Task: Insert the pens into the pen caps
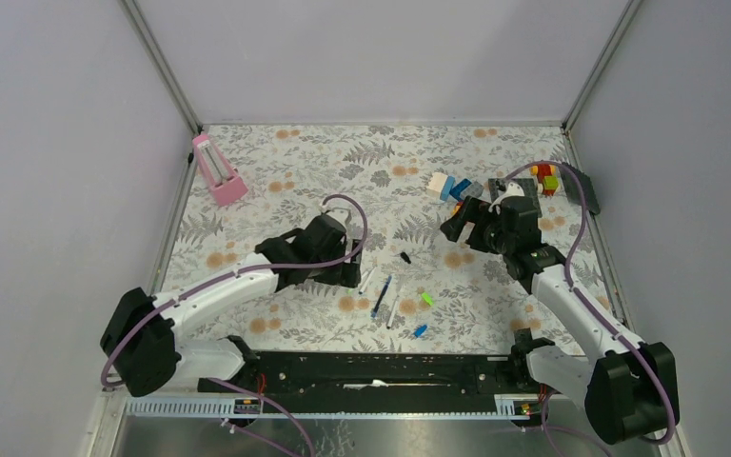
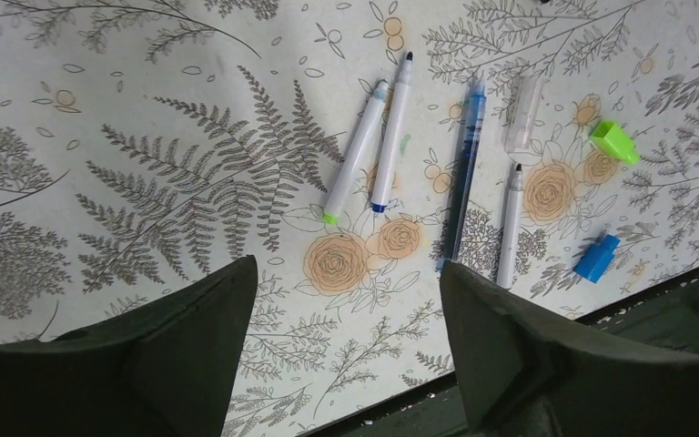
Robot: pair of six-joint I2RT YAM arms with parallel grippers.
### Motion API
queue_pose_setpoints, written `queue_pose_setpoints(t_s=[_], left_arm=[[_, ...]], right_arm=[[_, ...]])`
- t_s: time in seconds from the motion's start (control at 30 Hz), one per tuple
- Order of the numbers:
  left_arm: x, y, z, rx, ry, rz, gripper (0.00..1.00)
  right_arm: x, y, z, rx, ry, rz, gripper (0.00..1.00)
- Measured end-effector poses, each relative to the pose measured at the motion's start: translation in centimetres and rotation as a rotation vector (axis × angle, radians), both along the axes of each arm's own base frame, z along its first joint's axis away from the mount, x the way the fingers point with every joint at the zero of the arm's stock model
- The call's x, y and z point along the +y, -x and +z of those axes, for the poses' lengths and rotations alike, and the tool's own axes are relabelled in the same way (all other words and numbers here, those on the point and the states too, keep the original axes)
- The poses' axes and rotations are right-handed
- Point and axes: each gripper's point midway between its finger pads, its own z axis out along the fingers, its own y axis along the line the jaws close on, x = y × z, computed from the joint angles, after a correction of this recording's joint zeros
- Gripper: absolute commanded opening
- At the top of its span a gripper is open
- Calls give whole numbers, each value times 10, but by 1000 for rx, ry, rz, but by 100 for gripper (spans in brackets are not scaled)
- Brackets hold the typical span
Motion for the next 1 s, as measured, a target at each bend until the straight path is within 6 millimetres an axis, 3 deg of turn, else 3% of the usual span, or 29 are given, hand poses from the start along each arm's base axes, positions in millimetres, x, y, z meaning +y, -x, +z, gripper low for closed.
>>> queue_pose_setpoints(t_s=[0.37,0.6,1.0], left_arm=[[-19,13,-28,43,-62,-87,63],[-17,0,-42,20,-131,-60,62],[-17,-18,-61,-6,-224,-61,50]], right_arm=[[-5,4,-14,45,42,0,99],[10,16,-26,105,110,66,99],[23,23,-27,146,178,120,99]])
